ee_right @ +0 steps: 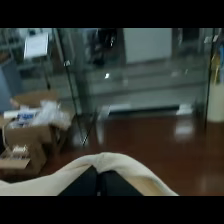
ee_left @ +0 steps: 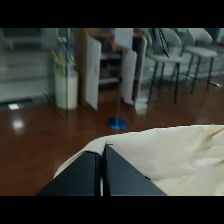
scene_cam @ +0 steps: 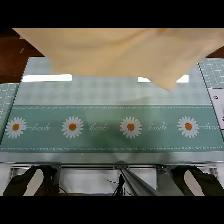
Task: Fold the shirts.
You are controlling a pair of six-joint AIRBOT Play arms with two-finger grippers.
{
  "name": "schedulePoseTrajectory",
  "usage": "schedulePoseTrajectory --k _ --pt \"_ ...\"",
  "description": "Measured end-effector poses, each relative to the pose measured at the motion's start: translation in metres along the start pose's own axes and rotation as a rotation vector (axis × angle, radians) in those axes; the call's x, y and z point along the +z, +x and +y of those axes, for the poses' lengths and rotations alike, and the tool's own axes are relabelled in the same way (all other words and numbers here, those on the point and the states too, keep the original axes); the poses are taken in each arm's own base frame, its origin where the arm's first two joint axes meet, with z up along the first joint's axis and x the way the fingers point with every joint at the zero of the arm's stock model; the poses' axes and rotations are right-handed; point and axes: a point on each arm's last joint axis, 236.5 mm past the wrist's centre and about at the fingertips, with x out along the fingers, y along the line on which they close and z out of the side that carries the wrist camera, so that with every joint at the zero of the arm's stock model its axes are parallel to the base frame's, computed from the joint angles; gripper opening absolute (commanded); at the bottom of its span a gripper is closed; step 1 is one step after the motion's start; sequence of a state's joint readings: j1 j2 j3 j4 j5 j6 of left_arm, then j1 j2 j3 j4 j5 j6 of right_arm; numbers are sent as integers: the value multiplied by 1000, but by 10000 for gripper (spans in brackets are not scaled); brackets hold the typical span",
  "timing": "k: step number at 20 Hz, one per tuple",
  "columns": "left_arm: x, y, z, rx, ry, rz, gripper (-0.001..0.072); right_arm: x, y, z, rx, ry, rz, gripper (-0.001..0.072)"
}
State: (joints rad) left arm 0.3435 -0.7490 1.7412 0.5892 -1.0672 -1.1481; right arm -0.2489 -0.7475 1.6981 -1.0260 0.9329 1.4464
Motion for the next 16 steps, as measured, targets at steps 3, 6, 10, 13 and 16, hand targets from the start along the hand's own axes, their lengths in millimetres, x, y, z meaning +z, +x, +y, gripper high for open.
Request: schedulePoseTrajectory --k 3,6,10,13,16 --pt "33 -46 -27 102 47 -79 21 42 -41 15 -42 -55 -76 19" --pt "18 -78 -35 199 45 -9 21 44 -70 21 -84 -92 -36 20" --pt "-26 -101 -43 247 1 172 21 20 -96 7 -183 -130 95 19" --pt "-59 -112 -45 261 -35 310 22 -16 -108 -18 -280 -168 271 19" --pt "-97 -117 -38 266 -85 473 22 -60 -101 -29 -269 -157 476 18"
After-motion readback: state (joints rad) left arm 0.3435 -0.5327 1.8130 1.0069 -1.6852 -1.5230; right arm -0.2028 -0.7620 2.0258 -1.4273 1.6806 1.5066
